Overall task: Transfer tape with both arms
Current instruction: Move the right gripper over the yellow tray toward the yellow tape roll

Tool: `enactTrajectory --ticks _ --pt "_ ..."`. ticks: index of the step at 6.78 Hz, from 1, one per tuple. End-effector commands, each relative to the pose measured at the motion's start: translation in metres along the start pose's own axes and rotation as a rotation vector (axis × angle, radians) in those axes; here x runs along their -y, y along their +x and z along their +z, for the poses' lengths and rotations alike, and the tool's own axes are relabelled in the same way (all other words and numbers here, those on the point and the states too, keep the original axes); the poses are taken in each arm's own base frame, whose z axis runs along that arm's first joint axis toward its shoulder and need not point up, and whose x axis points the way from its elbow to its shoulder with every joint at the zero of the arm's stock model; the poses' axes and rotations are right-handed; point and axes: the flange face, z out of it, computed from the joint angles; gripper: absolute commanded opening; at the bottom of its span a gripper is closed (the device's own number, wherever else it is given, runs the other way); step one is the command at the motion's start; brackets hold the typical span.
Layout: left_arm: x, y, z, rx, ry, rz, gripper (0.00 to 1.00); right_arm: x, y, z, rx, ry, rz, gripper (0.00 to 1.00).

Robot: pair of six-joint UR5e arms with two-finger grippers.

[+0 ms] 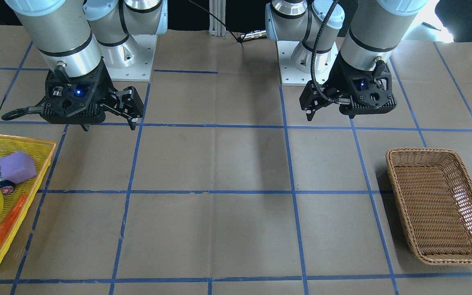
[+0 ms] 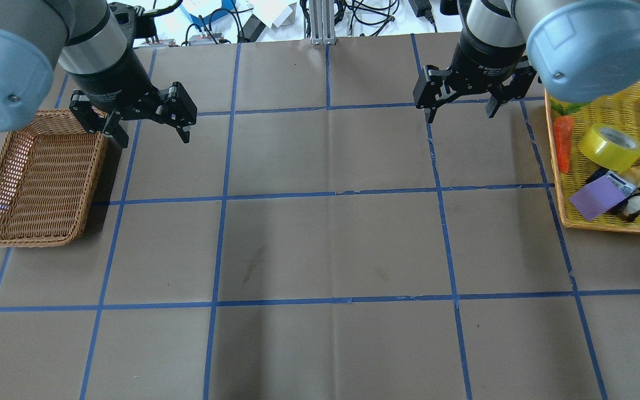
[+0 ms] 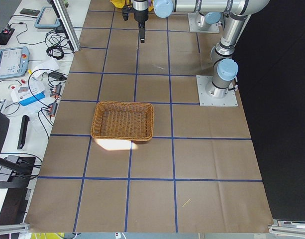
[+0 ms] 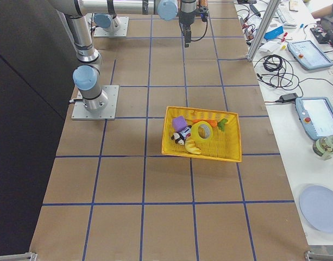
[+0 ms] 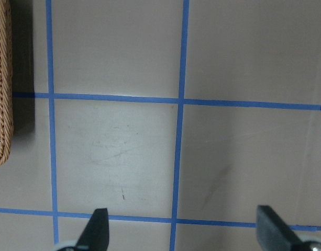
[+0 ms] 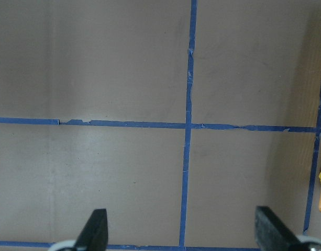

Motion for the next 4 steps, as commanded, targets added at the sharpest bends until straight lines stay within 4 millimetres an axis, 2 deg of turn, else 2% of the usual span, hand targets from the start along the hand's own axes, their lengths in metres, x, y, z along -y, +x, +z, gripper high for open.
enactTrajectory --ticks 1,4 --pt "-0.0006 -0.0005 -0.0013 0.000 0.003 -0.001 1.00 0.0047 0.0221 0.0024 -0.003 -0.007 0.017 1.00" --pt "0.0001 -0.0013 -0.0024 0.000 0.007 -0.001 1.00 0.0101 0.0281 0.0046 -0.011 0.000 -0.002 1.00"
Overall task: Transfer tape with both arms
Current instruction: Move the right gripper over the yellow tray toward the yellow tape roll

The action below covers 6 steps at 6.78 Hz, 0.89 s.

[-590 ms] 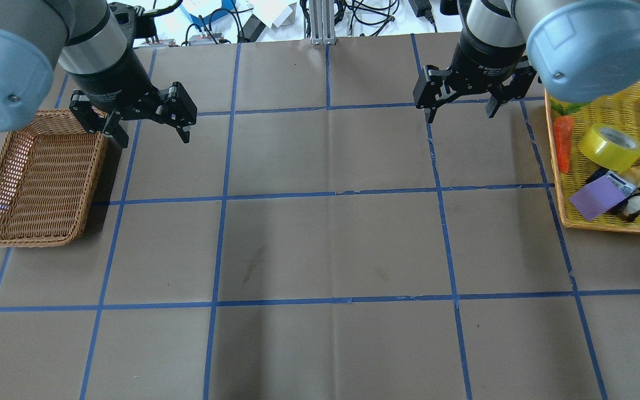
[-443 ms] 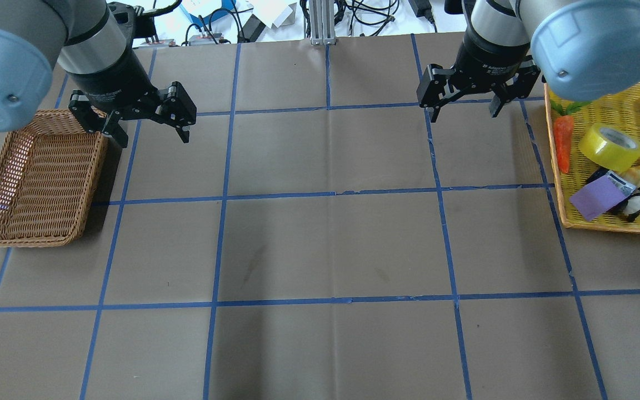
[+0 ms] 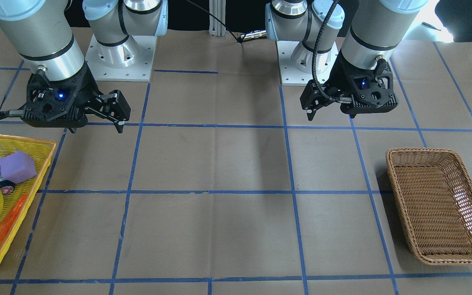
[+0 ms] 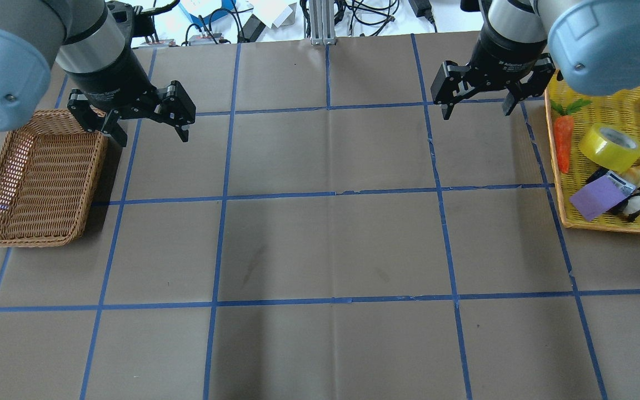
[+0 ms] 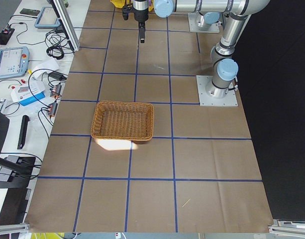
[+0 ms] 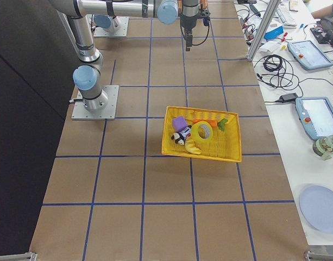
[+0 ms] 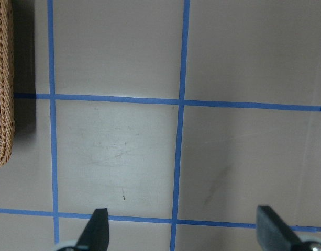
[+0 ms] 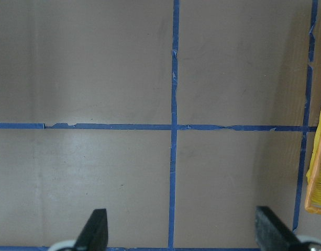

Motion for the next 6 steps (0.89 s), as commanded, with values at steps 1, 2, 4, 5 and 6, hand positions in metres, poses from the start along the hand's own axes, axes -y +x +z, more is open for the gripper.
enactTrajectory --ticks 1,2,4,5,6 --pt "0.001 0.000 0.000 0.000 0.000 0.000 1.00 0.015 0.028 0.004 -0.009 0.012 -0.095 1.00" --pt "0.001 0.000 0.000 0.000 0.000 0.000 1.00 0.036 0.082 0.015 -0.003 -0.004 -0.049 1.00" --pt "0.001 0.000 0.000 -0.001 0.008 0.000 1.00 0.081 0.195 0.066 0.000 -0.010 -0.116 1.00" --pt "0.001 0.000 0.000 -0.001 0.008 0.000 1.00 0.101 0.253 0.106 0.010 -0.032 -0.118 1.00" --pt "0.002 0.000 0.000 0.000 0.006 -0.002 1.00 0.113 0.307 0.140 0.049 -0.043 -0.057 1.00"
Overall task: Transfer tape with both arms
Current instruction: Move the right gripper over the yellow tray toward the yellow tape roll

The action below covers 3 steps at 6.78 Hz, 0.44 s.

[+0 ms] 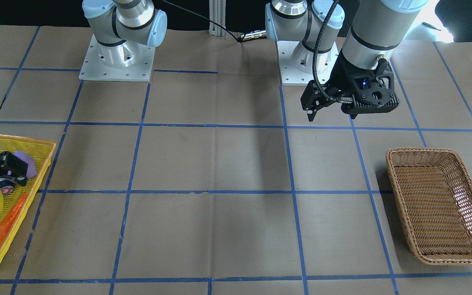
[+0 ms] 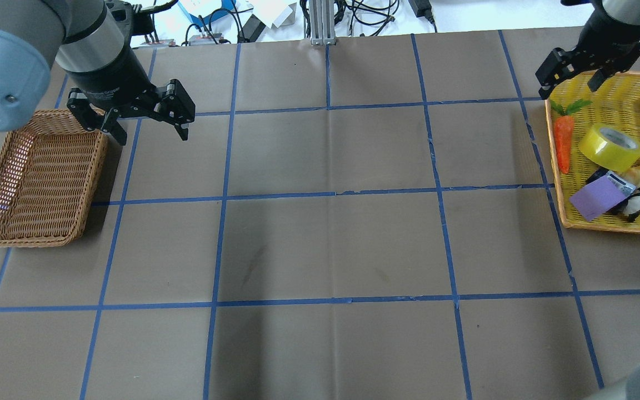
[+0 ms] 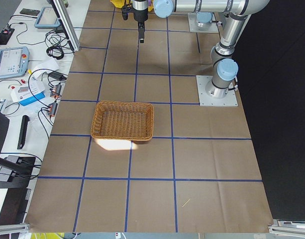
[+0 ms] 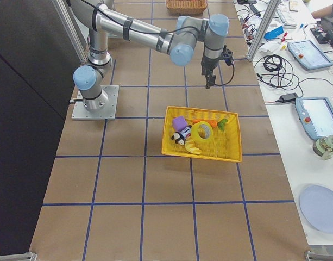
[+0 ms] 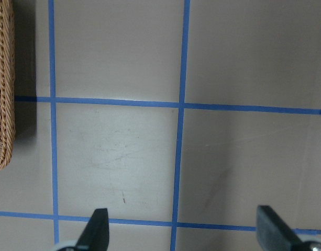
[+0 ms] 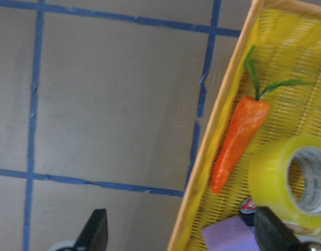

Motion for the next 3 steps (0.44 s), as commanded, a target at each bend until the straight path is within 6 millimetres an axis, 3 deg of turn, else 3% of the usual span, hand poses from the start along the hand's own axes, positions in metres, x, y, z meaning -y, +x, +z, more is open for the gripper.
enactTrajectory --ticks 1,3 --pt "0.000 0.000 -0.001 0.000 0.001 -0.001 1.00 0.007 0.101 0.081 0.072 -0.054 0.034 1.00" --pt "0.000 0.000 0.001 0.000 -0.002 -0.001 1.00 -0.002 0.115 0.104 0.083 -0.096 0.040 0.99"
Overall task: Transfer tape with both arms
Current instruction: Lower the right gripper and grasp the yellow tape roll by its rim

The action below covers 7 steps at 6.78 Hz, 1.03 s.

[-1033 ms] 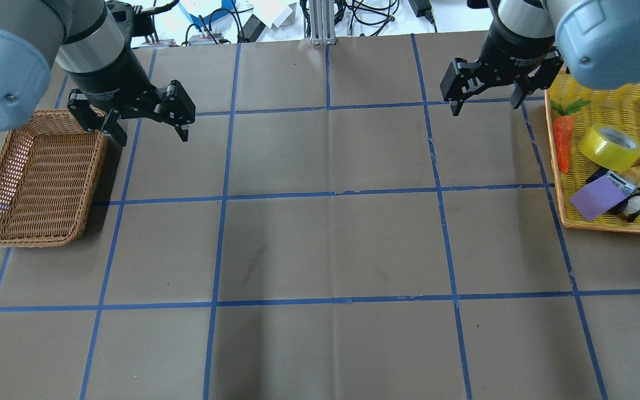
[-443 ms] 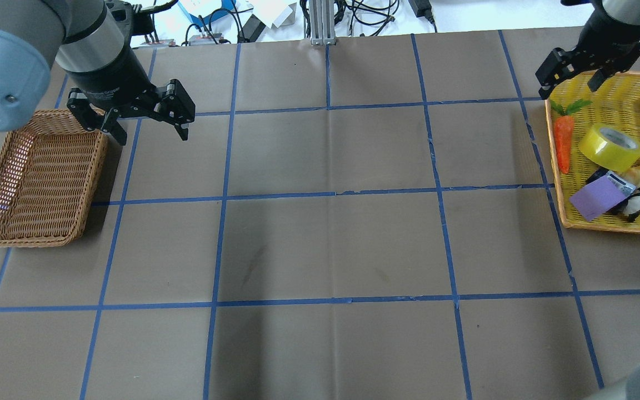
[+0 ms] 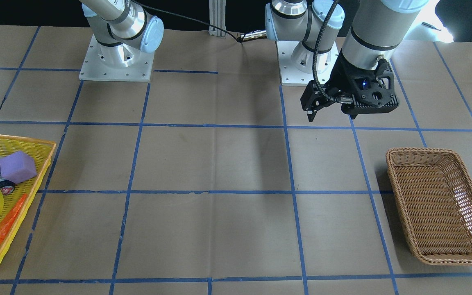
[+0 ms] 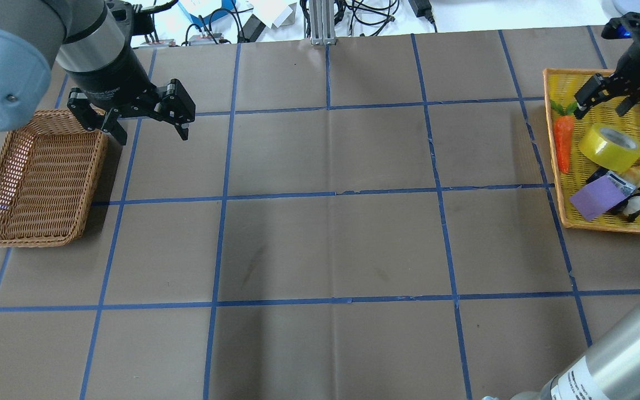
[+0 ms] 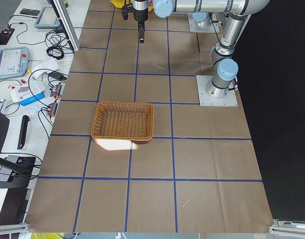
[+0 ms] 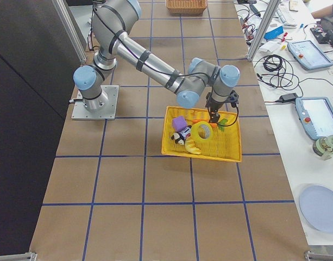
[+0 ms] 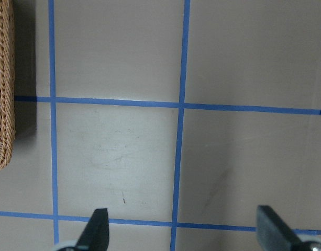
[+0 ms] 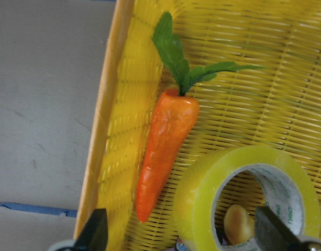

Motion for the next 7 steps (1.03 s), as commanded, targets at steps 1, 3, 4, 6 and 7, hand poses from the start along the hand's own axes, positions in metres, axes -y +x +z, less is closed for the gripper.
enactTrajectory --ticks 1,3,4,6,7 --pt "0.000 0.001 0.001 0.000 -0.002 0.002 1.00 -0.008 0.017 0.018 0.016 -0.038 0.003 0.94" --pt "0.000 0.001 0.001 0.000 -0.002 0.002 1.00 -0.022 0.022 0.039 0.031 -0.091 0.000 0.40" --pt "-0.001 0.001 0.001 0.002 -0.002 0.002 1.00 -0.023 0.022 0.040 0.034 -0.095 -0.002 0.08" --pt "-0.001 0.001 0.000 0.000 -0.001 0.002 1.00 -0.022 0.022 0.028 0.023 -0.082 -0.002 0.01" --pt "-0.001 0.001 0.001 0.002 -0.002 0.002 1.00 -0.027 0.007 0.001 0.024 -0.074 -0.011 0.01"
